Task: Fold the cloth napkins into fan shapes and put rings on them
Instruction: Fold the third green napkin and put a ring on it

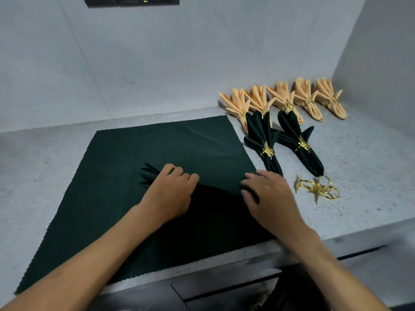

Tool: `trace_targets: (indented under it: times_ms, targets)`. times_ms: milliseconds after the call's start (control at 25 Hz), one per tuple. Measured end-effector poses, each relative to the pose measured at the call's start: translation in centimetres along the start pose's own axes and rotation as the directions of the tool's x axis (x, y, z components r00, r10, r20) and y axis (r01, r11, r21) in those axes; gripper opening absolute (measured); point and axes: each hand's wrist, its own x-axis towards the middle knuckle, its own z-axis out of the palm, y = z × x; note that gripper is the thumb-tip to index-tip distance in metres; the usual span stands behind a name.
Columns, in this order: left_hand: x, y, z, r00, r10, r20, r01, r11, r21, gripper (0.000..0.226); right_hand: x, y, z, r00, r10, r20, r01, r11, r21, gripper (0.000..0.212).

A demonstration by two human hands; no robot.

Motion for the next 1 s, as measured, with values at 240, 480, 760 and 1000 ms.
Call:
trace_targets:
  times_ms: [240,480,760,1000]
  targets:
    - [-1.3,0.0,0.4,0.989,-0.069,-0.129,0.063,0.997,-0.051,0.024,-1.0,9.4,-5.6,0.965,0.246,0.095,-0.208,0.932,-0.296,0.010]
    - [-1.6,0.4,-2.0,0.968,-0.173,-0.182,0.125,0.961,-0.248,0.037,-0.6,8.0,-6.8,0.946,0.309,0.097,-0.317,0.818,0.480,0.017]
    - [-2.4,0.8,-2.6,0.967,-0.208,-0.144,0.150,0.930,-0.336,0.038,2.5,5.4,-3.2,0.975,0.219,-0.035,-0.193,0.915,0.355,0.018]
    - [-3.2,-0.8,-2.9,0.969,-0.208,-0.136,0.135,0.900,-0.415,0.036,4.2,-0.5,-3.8,0.726,0.140,0.673,-0.677,0.320,0.663,0.021]
